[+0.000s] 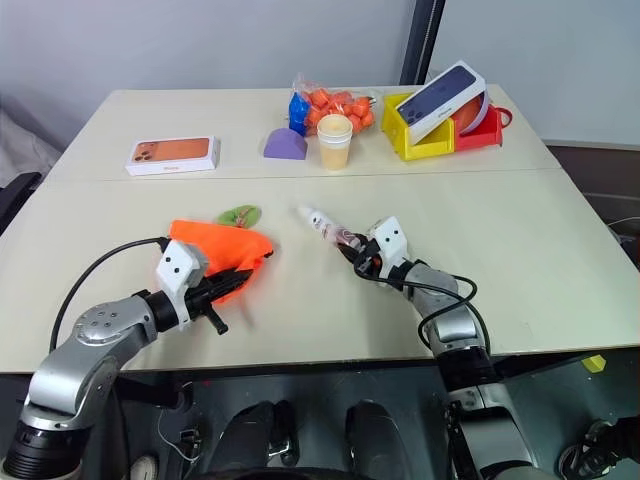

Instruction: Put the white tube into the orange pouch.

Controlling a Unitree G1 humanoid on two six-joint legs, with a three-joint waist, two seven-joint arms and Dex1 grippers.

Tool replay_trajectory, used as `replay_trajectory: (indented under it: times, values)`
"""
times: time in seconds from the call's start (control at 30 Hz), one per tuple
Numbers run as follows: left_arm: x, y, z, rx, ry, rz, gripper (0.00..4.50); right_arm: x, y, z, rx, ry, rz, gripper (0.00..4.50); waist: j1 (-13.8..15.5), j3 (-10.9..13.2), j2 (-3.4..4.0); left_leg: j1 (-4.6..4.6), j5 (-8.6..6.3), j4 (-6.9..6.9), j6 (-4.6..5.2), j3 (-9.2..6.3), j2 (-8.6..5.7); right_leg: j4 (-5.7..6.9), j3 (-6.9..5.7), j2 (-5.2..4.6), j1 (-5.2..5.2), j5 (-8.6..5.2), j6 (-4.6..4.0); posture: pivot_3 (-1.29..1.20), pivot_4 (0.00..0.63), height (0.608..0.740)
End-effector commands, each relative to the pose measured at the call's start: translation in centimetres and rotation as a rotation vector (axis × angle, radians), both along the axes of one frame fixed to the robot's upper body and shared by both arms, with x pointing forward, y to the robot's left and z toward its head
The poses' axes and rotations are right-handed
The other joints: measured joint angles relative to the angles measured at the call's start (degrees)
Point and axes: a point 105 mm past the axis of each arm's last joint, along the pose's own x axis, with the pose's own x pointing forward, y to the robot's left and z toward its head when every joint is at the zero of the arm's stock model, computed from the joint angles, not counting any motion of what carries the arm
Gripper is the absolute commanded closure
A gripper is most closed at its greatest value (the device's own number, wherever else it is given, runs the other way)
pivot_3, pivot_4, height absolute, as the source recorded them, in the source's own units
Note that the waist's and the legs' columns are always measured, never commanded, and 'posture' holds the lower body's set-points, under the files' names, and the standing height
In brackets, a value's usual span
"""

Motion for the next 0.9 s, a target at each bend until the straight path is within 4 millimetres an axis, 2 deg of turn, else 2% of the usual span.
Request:
replay_trajectory:
  times: [0.03,0.2,0.33,0.57,0.9]
  values:
    - [0.2,-0.5,1.0,-0.027,-0.044,0.007,4.5,-2.0,0.1,3.7,0.046,-0.09,0.102,3.46,0.0,0.0,0.0,0.0,0.0,0.0,0.01,0.0,0.0,0.0,0.0,0.0,0.0,0.0,0.0,0.0,0.15,0.74]
    - [0.1,-1.1,1.0,-0.041,-0.04,0.002,4.5,-5.9,0.3,3.4,-0.014,-0.016,0.253,3.46,0.0,0.0,-0.01,0.01,-0.16,0.0,0.25,-0.06,0.0,-0.01,0.0,0.0,0.02,-0.01,-0.02,0.0,0.15,0.74]
    - [0.0,-1.2,1.0,-0.045,-0.037,-0.005,4.5,-7.5,1.1,3.1,-0.032,0.026,0.317,3.46,0.0,0.0,-0.01,0.02,-0.24,0.01,0.21,-0.07,0.0,-0.01,0.0,-0.02,0.01,-0.1,-0.19,0.0,0.15,0.74]
    - [-0.1,-1.4,1.3,-0.057,-0.036,-0.017,4.5,-7.7,2.7,2.9,-0.028,0.031,0.352,3.46,0.2,0.0,-0.02,0.01,-0.24,0.02,0.23,-0.08,0.0,-0.04,-0.01,-0.02,0.02,-0.12,-0.22,0.0,0.15,0.74]
    - [-0.9,-2.2,1.9,-0.072,-0.027,-0.08,4.5,-6.6,7.3,3.2,-0.073,-0.039,0.456,3.46,0.1,0.0,-0.02,-0.02,-0.23,0.02,0.24,-0.08,0.0,-0.06,-0.01,-0.01,0.01,-0.11,-0.22,0.0,0.15,0.74]
